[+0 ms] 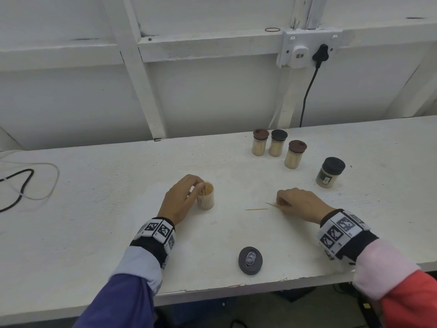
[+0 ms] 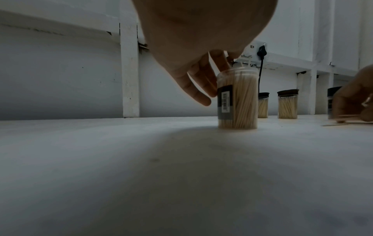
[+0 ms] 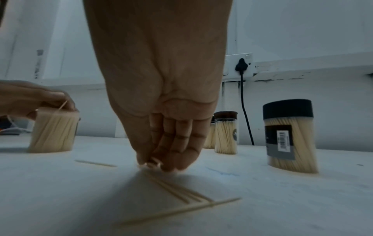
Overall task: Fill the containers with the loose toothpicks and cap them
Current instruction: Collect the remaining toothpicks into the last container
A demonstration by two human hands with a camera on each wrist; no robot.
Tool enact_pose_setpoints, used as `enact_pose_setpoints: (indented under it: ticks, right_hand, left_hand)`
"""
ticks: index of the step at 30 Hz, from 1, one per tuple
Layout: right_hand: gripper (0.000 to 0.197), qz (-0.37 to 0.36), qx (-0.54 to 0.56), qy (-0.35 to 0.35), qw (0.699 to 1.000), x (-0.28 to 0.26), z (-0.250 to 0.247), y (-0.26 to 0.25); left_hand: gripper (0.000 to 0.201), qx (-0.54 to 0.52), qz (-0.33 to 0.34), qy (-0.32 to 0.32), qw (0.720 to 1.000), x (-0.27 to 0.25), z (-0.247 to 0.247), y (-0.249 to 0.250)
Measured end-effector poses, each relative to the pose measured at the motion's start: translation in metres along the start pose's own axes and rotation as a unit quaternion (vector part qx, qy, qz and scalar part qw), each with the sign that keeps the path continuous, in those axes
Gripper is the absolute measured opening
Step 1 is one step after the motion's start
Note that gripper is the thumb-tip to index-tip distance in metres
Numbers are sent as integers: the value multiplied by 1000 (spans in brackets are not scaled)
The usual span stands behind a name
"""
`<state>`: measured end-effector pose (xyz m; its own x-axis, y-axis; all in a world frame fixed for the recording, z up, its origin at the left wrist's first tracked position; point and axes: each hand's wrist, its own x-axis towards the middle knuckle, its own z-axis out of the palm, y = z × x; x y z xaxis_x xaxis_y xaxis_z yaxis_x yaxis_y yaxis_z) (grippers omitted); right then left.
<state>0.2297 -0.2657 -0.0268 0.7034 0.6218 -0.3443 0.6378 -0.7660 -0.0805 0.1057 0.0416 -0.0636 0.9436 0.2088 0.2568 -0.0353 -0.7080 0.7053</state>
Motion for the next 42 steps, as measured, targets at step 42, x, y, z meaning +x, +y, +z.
enact_pose_setpoints:
  ticks: [42]
  right_hand:
    - [19,148,183,40,971,-6,4,12]
  left_hand:
    - [28,51,93,33,994,-2,-2,11]
